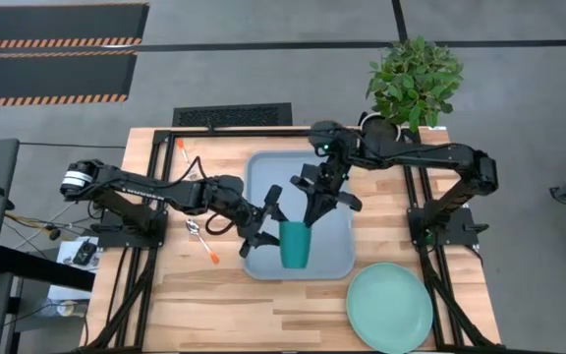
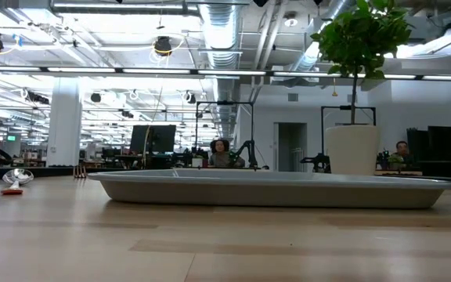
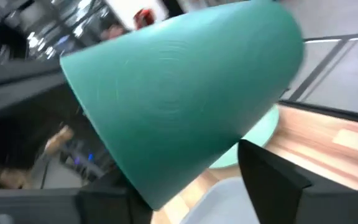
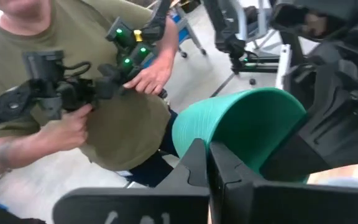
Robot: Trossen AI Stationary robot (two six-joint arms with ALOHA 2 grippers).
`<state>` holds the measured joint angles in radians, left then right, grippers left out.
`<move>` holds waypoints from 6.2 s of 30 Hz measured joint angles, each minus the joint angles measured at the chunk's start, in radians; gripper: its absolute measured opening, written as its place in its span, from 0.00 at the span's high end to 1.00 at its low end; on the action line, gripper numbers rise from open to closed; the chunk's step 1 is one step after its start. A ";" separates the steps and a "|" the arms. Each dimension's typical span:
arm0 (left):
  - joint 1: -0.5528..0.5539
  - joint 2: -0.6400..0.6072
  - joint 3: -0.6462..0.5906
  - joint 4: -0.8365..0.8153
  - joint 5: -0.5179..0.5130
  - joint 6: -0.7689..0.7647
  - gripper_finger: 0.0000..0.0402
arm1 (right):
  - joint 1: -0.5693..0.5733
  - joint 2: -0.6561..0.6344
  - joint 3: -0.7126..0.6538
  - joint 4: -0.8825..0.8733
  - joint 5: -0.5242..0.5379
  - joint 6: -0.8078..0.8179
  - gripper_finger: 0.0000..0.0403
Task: Pick and place plate/cup/fork/spoon on tray
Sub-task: Put the green cup on the top right of the gray serving tray, then put the light green plate on the gray serving tray to the bottom left of the green cup
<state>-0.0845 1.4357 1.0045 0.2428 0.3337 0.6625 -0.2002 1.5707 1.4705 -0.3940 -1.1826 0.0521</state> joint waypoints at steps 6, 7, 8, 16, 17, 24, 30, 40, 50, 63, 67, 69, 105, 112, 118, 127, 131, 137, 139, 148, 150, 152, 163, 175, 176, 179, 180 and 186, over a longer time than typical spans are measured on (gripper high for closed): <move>0.002 -0.006 0.001 -0.027 -0.167 -0.184 0.38 | -0.035 -0.039 0.000 -0.138 0.041 -0.022 1.00; 0.004 -0.007 0.001 -0.038 -0.182 -0.210 0.37 | -0.038 -0.049 0.000 -0.180 0.066 -0.045 1.00; 0.006 -0.011 0.001 -0.057 -0.192 -0.233 0.37 | -0.041 -0.058 0.000 -0.219 0.097 -0.067 1.00; 0.025 -0.021 0.000 -0.166 -0.244 -0.449 0.37 | -0.044 -0.139 -0.001 -0.466 0.386 -0.132 1.00; 0.028 -0.021 0.000 -0.173 -0.243 -0.474 0.37 | -0.038 -0.149 -0.001 -0.479 0.426 -0.131 1.00; 0.059 -0.022 0.000 -0.249 -0.284 -0.657 0.38 | 0.004 -0.187 0.000 -0.651 0.891 -0.126 0.99; 0.104 -0.032 0.000 -0.332 -0.294 -0.813 0.38 | -0.018 -0.162 -0.041 -0.676 1.090 -0.159 1.00; 0.201 -0.049 -0.001 -0.523 -0.298 -0.969 0.38 | -0.225 0.004 -0.136 -0.585 1.171 -0.270 0.99; 0.243 -0.055 -0.002 -0.669 -0.317 -0.990 0.38 | -0.300 0.133 -0.137 -0.514 1.211 -0.324 0.98; 0.243 -0.055 -0.001 -0.655 -0.320 -1.011 0.38 | -0.291 0.147 -0.136 -0.470 1.286 -0.323 0.98; 0.243 -0.055 -0.001 -0.655 -0.319 -1.011 0.38 | -0.291 0.147 -0.136 -0.469 1.256 -0.309 0.97; 0.243 -0.054 -0.002 -0.655 -0.314 -1.011 0.38 | -0.291 0.147 -0.136 -0.469 1.255 -0.304 0.96; 0.245 -0.054 -0.001 -0.648 -0.322 -1.008 0.38 | -0.287 0.000 -0.133 -0.448 1.268 -0.309 0.48; 0.245 -0.096 -0.001 -0.670 -0.275 -1.024 0.38 | -0.264 -0.161 -0.062 -0.690 1.179 -0.148 0.48; 0.268 -0.207 -0.001 -0.753 -0.261 -1.016 0.38 | -0.156 -0.331 -0.160 -0.880 1.029 0.054 0.47; 0.279 -0.355 -0.001 -0.772 -0.214 -1.009 0.38 | 0.155 -0.535 -0.474 -0.819 1.026 0.468 0.47; 0.279 -0.374 -0.001 -0.775 -0.173 -1.010 0.38 | 0.287 -0.527 -0.536 -0.765 1.026 0.570 0.47; 0.279 -0.373 -0.001 -0.796 -0.135 -1.010 0.38 | 0.428 -0.435 -0.564 -0.713 1.029 0.562 0.49; 0.279 -0.374 -0.001 -0.797 -0.130 -1.010 0.38 | 0.461 -0.394 -0.564 -0.697 1.029 0.524 0.49; 0.279 -0.374 -0.001 -0.808 -0.140 -0.985 0.38 | 0.525 -0.224 -0.564 -0.600 1.028 0.460 0.49; 0.279 -0.374 -0.001 -0.808 -0.140 -0.982 0.38 | 0.528 -0.202 -0.564 -0.577 1.026 0.446 0.49; 0.279 -0.374 -0.001 -0.808 -0.140 -0.981 0.38 | 0.529 -0.187 -0.564 -0.555 1.022 0.435 0.49; 0.279 -0.373 -0.001 -0.810 -0.148 -0.962 0.38 | 0.525 -0.177 -0.563 -0.539 0.998 0.389 0.49; 0.279 -0.373 -0.001 -0.811 -0.167 -0.965 0.38 | 0.525 -0.177 -0.572 -0.499 0.992 0.272 0.49; 0.279 -0.373 -0.001 -0.811 -0.172 -0.966 0.38 | 0.525 -0.177 -0.586 -0.489 0.984 0.271 0.49; 0.278 -0.373 -0.001 -0.811 -0.188 -0.967 0.38 | 0.525 -0.177 -0.654 -0.448 0.932 0.271 0.49; 0.279 -0.373 -0.001 -0.811 -0.189 -0.967 0.38 | 0.525 -0.177 -0.678 -0.427 0.911 0.274 0.49; 0.278 -0.373 -0.001 -0.813 -0.194 -0.969 0.38 | 0.529 -0.177 -0.797 -0.322 0.891 0.295 0.49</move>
<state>0.1940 1.0622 1.0031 -0.5705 0.1402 -0.3065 0.3284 1.3933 0.6735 -0.7161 -0.2914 0.3471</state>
